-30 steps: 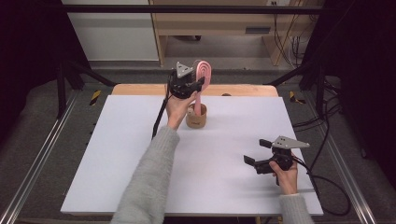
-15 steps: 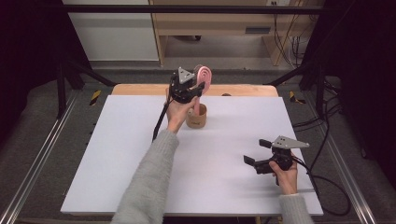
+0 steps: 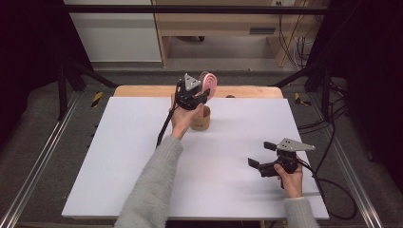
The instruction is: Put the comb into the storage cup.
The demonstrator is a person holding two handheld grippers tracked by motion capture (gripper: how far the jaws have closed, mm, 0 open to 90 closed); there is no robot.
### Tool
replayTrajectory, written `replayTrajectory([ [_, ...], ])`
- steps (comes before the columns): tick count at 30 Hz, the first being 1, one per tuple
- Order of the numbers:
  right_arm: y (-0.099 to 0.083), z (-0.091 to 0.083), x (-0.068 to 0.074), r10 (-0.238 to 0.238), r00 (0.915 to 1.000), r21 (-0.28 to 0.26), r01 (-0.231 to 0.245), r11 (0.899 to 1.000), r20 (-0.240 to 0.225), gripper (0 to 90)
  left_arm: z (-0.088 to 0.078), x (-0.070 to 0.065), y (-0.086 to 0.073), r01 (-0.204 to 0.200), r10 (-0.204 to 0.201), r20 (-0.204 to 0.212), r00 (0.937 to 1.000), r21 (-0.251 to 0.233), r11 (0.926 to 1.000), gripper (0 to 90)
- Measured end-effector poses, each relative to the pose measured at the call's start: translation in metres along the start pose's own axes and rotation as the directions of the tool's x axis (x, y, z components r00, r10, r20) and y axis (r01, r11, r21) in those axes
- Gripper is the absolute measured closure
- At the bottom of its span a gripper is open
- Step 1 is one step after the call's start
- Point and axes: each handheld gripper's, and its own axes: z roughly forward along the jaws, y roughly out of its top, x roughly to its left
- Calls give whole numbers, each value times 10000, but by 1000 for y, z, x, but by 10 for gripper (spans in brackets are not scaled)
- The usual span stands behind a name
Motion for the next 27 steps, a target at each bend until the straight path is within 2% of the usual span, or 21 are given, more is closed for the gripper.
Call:
replayTrajectory([
  [14,0,0,0,23,10000,-13,-23,10000,16,5,-5,-12,-6,-429,432,82,9990,-367,9984,626],
  [27,0,0,0,9,10000,-10,-9,10000,40,5,-15,-21,-14,-930,939,102,9955,-656,9935,621],
])
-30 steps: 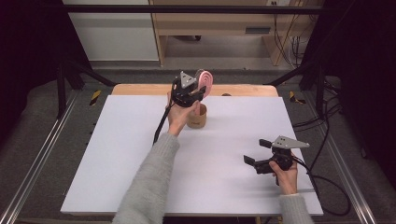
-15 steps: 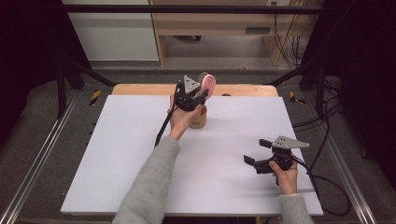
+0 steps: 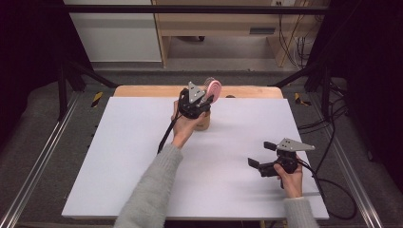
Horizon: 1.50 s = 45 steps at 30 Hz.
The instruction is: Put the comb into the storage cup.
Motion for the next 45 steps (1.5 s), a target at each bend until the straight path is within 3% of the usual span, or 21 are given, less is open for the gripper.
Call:
replayTrajectory([
  [20,1,0,1,-48,10000,-10,48,10000,-19,4,-1,-12,-4,-182,187,226,9996,-232,9996,607],
  [45,2,0,2,-26,10000,-45,26,10000,-51,5,4,-24,-2,-369,372,438,9983,-87,9993,580],
])
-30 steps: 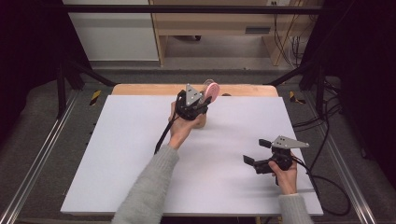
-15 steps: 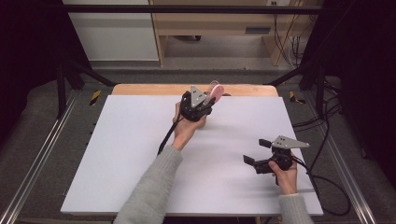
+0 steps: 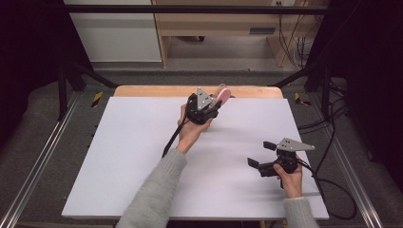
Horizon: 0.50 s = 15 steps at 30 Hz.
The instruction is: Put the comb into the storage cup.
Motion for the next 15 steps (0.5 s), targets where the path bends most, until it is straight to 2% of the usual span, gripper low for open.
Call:
replayTrajectory([
  [3,0,0,0,-5,10000,-9,5,10000,5,4,0,0,0,118,-119,110,9999,69,9999,560],
  [11,0,0,0,-27,10000,-15,27,10000,10,5,4,-4,-3,-11,1,344,9994,293,9996,505],
  [15,0,0,0,-18,10000,-11,18,10000,12,4,4,-4,-3,42,-62,530,9986,393,9992,429],
])
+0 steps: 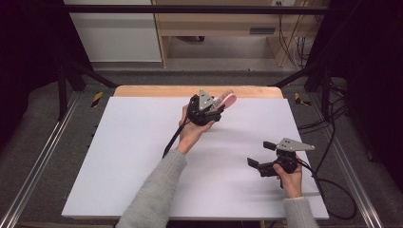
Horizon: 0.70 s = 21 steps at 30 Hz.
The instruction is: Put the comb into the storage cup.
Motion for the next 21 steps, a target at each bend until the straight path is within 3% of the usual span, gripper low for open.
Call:
replayTrajectory([
  [9,0,1,0,-16,10000,12,16,10000,2,5,-3,2,0,549,-557,444,9975,180,9983,243],
  [16,0,1,0,-32,10000,17,32,10000,4,5,-6,-4,2,391,-401,477,9981,222,9990,85],
  [21,0,1,1,-31,10000,13,31,10000,-11,5,-9,-5,3,619,-625,611,9962,119,9980,52],
])
